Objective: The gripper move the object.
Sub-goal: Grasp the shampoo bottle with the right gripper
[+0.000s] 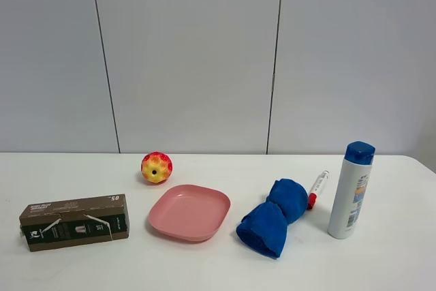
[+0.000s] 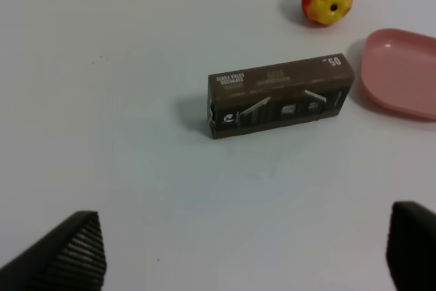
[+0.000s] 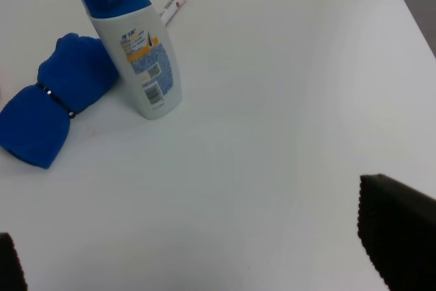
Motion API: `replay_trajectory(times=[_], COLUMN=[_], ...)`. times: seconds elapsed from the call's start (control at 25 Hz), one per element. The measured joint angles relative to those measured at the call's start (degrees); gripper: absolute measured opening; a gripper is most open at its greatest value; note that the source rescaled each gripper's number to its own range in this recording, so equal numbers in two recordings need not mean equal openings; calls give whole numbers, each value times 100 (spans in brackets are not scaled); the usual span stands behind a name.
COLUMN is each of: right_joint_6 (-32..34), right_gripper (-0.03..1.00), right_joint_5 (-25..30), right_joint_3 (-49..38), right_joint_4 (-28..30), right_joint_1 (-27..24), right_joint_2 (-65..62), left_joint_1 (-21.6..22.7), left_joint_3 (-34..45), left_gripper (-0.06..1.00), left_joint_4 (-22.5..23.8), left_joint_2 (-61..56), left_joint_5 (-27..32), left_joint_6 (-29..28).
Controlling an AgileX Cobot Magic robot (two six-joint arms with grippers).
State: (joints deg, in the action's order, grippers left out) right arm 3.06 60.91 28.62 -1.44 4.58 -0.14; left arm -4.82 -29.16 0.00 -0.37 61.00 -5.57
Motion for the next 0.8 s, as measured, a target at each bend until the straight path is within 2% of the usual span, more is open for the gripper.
replay_trajectory(times=[0.8], right_joint_6=[0], right_gripper=[100], right_joint_5=[0], right_joint_3=[0], right_joint_4=[0], right_joint_1=[0], right_joint_2=[0], left_joint_1=[0], left_joint_3=[0], left_gripper=[100], left_joint_4=[0], left_joint_2=[0], left_joint_5=[0], left_joint_6=[0])
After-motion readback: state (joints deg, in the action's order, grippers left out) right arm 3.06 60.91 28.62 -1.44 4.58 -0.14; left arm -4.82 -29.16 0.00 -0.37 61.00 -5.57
